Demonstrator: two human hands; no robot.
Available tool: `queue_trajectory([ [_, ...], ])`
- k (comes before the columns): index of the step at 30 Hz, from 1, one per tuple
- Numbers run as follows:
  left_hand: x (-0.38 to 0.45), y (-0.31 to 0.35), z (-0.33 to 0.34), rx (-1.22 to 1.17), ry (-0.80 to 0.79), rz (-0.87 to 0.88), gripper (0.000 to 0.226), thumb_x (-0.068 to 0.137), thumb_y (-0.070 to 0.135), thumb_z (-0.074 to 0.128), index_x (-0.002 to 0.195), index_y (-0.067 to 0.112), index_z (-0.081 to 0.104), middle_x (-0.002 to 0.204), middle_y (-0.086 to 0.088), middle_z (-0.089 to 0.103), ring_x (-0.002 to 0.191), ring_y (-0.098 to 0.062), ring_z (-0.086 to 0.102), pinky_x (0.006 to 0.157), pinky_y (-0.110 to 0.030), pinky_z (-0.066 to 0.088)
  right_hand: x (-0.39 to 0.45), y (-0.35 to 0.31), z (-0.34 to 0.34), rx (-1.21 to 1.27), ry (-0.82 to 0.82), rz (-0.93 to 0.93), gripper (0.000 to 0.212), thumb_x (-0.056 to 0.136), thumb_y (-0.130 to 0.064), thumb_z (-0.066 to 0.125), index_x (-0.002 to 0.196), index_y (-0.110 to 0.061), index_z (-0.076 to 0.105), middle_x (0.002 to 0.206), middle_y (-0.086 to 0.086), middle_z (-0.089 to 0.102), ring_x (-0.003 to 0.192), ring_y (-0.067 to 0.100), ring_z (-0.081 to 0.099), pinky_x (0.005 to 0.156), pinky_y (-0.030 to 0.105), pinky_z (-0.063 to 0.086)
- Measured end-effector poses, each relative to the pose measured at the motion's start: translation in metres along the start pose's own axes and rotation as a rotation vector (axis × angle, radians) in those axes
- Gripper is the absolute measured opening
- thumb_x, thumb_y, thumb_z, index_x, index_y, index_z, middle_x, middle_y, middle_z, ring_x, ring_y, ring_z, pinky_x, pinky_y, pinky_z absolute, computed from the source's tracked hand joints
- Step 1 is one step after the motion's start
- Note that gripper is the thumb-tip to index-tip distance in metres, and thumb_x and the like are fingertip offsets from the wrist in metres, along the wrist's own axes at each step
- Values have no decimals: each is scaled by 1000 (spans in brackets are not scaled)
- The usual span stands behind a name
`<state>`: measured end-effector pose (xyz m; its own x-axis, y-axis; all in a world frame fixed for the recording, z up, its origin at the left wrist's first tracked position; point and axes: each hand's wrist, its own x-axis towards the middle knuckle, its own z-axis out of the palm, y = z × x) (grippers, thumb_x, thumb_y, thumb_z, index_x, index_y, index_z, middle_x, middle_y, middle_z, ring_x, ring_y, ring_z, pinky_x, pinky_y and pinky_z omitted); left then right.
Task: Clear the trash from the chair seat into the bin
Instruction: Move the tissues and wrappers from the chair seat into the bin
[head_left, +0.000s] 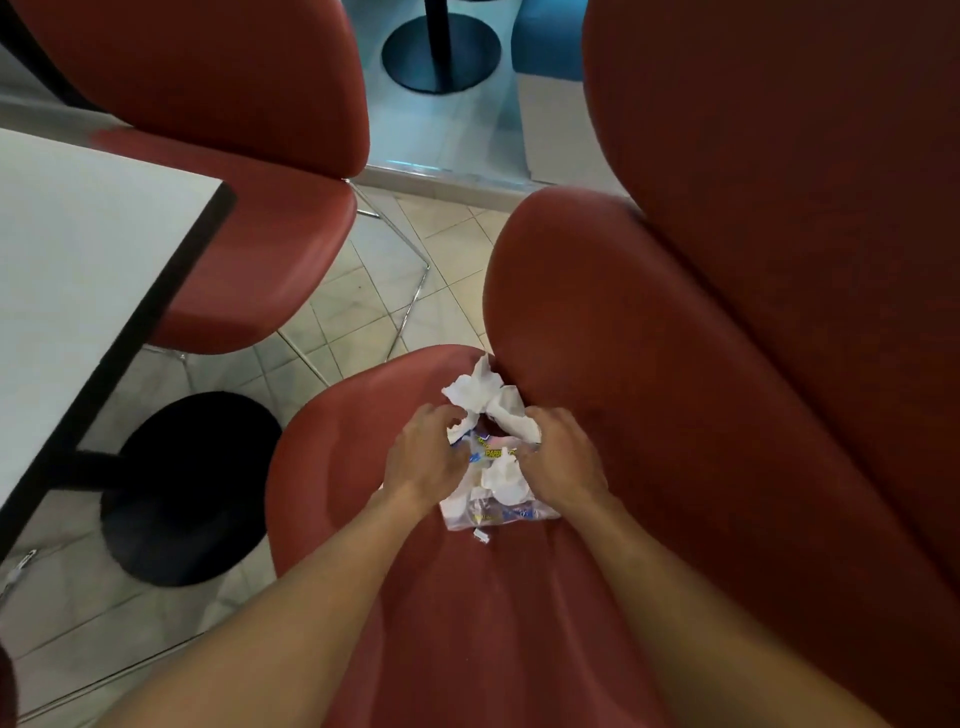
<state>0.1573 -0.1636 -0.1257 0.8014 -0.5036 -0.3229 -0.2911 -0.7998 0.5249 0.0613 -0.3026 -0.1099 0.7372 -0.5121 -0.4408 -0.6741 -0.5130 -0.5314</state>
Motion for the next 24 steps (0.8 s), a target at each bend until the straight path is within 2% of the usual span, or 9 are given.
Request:
queue_trajectory([
  [3, 30, -4, 16, 46, 13, 50, 35, 81, 13, 60, 115, 24, 65, 126, -3, 52, 109, -22, 58, 85, -34, 49, 19, 9, 14, -45, 0, -37, 46, 89, -22, 57, 134, -21, 49, 128, 4, 49, 118, 27, 50, 95, 37, 43],
  [6, 53, -6, 29, 90, 7, 46, 33, 84, 8, 58, 109, 25, 71, 146, -7, 37, 131, -26, 40, 99, -37, 43, 36, 14, 28, -94, -10, -32, 47, 88, -23, 54, 134, -22, 47, 129, 6, 46, 115, 32, 50, 97, 39, 43],
  [9, 70, -6, 35, 110, -64, 55, 36, 85, 6, 59, 112, 26, 70, 154, -8, 27, 139, -28, 28, 106, -37, 37, 46, 16, 39, -153, -13, -18, 41, 88, -22, 51, 128, -22, 50, 124, 7, 45, 108, 34, 54, 92, 41, 46],
  [12, 78, -12, 42, 118, -109, 48, 43, 81, -1, 58, 121, 15, 65, 144, -8, 42, 130, -27, 41, 102, -32, 40, 50, 17, 44, -168, 4, 3, 34, 88, -14, 53, 121, -19, 55, 121, 8, 45, 102, 34, 57, 86, 39, 46],
  [16, 76, -20, 42, 94, -23, -38, 41, 79, -6, 54, 114, 9, 68, 121, -9, 62, 114, -26, 56, 94, -29, 44, 44, 14, 41, -154, 31, 65, 28, 89, -5, 48, 114, -11, 58, 121, 10, 45, 101, 37, 59, 85, 40, 46],
  [18, 69, -19, 36, 57, 6, -56, 36, 82, -4, 53, 112, 10, 69, 116, -10, 65, 109, -27, 60, 93, -32, 48, 38, 12, 38, -140, 67, 86, 26, 89, -3, 46, 110, -10, 60, 119, 11, 47, 99, 37, 61, 82, 40, 47],
  [24, 24, -4, 7, -80, 102, -52, 29, 85, 0, 54, 108, 5, 71, 103, -10, 70, 94, -23, 65, 75, -18, 43, 7, 1, 19, -81, 111, 90, 24, 92, -10, 49, 113, -13, 60, 119, 8, 48, 97, 36, 62, 78, 40, 47],
])
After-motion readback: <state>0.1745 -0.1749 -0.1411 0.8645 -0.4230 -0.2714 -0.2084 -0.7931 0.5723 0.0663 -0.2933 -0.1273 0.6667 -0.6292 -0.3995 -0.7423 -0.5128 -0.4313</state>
